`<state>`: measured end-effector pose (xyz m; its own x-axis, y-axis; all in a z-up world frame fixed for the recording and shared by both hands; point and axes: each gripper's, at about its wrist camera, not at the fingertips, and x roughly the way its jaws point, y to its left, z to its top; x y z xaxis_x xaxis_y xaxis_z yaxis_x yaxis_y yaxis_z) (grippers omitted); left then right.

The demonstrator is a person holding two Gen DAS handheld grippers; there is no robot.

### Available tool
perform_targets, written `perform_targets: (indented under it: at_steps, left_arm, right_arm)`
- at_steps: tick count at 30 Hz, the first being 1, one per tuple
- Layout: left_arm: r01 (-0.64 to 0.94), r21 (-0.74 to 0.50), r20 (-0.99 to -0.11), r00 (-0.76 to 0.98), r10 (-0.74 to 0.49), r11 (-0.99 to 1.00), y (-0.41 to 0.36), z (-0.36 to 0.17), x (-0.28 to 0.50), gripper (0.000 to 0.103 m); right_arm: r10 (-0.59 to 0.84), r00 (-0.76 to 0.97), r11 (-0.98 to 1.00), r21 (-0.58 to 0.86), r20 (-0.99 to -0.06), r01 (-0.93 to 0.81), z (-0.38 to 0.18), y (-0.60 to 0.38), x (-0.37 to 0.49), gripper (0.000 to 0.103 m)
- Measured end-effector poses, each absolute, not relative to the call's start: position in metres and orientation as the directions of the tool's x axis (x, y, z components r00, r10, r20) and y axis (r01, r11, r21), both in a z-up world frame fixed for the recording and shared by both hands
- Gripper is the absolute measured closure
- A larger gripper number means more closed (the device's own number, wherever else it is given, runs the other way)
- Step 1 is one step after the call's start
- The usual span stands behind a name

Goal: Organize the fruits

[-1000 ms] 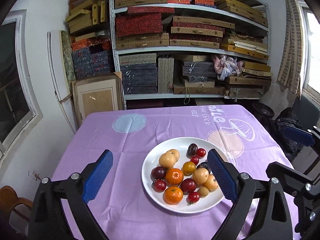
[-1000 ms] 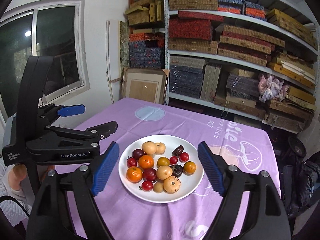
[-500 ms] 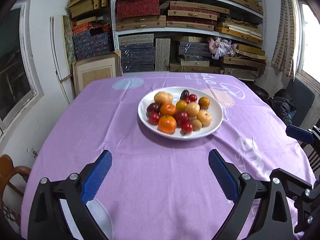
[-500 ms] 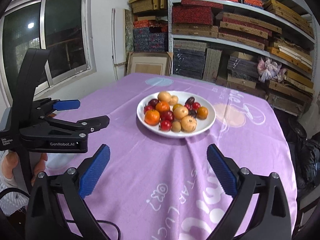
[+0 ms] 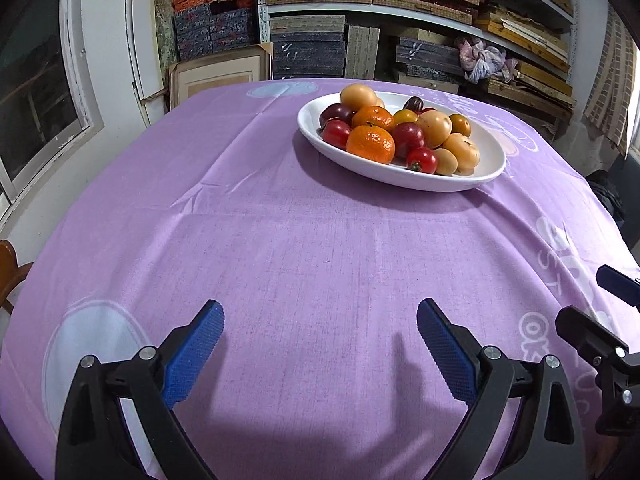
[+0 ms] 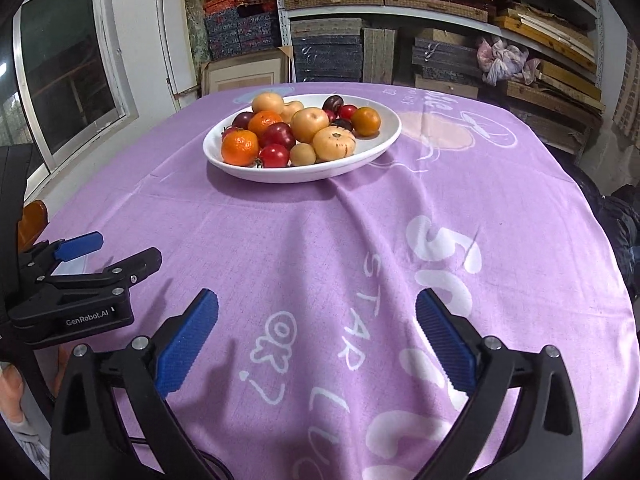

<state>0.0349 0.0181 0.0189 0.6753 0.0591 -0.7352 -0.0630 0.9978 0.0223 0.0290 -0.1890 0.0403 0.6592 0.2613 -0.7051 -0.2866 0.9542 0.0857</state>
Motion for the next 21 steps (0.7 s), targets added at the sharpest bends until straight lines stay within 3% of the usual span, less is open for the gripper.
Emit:
perform_targets:
  at_steps: [8, 15, 21]
  left_arm:
    - [-0.042, -0.001, -0.725, 0.688, 0.028, 0.999, 0.014, 0.020, 0.067, 0.005]
    - [-0.019, 0.076, -0.677, 0.733, 0.066, 0.997, 0.005, 0.031, 0.078, 0.003]
    - [-0.026, 0.043, -0.654, 0.755, 0.048, 0.999, 0.006, 0.045, 0.085, 0.003]
  right_arm:
    - [0.245, 0.663, 0.958, 0.074, -0.707, -0.276, 0.047, -0.188, 0.067, 0.005]
    - [0.274, 0.669, 0.955, 0.116, -0.691, -0.273, 0.044, -0.197, 0.083, 0.005]
    - [0.297, 0.654, 0.948, 0.132, -0.695, -0.291, 0.036, -0.198, 0.082, 0.005]
